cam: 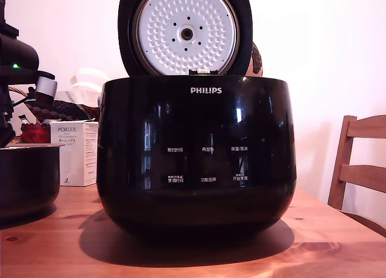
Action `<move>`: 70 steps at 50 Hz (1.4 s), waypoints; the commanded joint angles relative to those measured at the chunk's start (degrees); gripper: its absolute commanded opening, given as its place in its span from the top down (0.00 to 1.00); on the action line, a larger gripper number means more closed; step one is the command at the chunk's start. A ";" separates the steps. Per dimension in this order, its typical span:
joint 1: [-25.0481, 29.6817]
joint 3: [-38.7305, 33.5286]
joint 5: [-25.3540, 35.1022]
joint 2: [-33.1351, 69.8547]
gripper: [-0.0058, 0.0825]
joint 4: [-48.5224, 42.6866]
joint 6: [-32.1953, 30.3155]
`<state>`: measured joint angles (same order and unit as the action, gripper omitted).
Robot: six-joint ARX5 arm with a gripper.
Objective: Pick up the metallic pot next to the rice cooker
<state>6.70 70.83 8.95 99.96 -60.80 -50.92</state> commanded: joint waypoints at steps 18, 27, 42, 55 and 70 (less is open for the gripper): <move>0.17 0.11 0.74 0.85 0.96 -4.52 1.42; 0.61 0.13 -2.34 -0.70 0.96 -5.35 1.46; 2.03 0.13 -6.54 -7.82 0.96 -4.90 1.46; 4.13 0.13 -8.66 -16.06 0.96 -5.31 1.53; 7.63 0.13 -11.37 -22.71 0.96 -13.75 2.49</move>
<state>13.65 70.61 -1.98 79.48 -74.28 -49.43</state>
